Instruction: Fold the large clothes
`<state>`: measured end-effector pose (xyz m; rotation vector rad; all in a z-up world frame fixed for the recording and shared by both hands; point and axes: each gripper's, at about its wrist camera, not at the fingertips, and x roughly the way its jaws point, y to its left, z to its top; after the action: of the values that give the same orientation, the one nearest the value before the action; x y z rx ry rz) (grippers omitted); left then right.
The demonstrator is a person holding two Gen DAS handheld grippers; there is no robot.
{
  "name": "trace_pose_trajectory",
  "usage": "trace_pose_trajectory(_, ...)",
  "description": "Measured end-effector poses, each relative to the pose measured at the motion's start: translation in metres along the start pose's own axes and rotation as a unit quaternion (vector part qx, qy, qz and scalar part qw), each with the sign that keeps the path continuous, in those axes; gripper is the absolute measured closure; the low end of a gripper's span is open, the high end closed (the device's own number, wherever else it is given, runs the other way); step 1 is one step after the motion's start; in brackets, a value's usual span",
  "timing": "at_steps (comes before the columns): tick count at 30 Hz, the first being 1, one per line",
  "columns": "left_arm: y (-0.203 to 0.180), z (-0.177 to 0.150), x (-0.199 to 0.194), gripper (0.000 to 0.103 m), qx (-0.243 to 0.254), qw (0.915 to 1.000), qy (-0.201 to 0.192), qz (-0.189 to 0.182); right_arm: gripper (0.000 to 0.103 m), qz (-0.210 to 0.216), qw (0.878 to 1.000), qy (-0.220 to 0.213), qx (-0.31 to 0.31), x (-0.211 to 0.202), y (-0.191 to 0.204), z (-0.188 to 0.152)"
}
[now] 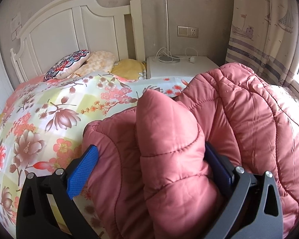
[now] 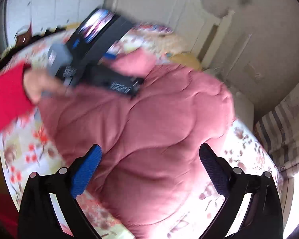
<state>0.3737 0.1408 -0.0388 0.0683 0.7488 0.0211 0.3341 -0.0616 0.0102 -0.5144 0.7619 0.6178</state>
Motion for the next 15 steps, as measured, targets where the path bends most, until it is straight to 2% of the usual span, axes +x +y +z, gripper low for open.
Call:
trace_pose_trajectory(2, 0.0, 0.0, 0.0, 0.002, -0.001, 1.0, 0.0, -0.001, 0.004, 0.015, 0.999, 0.039, 0.008, 0.031, -0.007, -0.003)
trace_pose_trajectory(3, 0.0, 0.0, 0.0, 0.002, -0.001, 1.0, -0.001, 0.0, 0.004, 0.008, 0.999, 0.038, -0.005, 0.043, -0.003, -0.008)
trace_pose_trajectory(7, -0.003, -0.001, 0.0, 0.002, 0.003, 1.0, -0.002, 0.009, 0.004, 0.009, 0.999, 0.046, -0.012, 0.034, -0.003, -0.001)
trace_pose_trajectory(12, -0.006, -0.002, -0.004, 0.002, -0.008, 0.9999, -0.001, 0.012, 0.004, 0.039, 0.998, -0.006, 0.04, 0.008, -0.02, 0.019)
trace_pose_trajectory(15, -0.006, -0.003, -0.006, 0.002, -0.014, 0.9997, -0.001, 0.018, 0.004, 0.02, 0.996, -0.01, 0.083, 0.015, -0.033, 0.025)
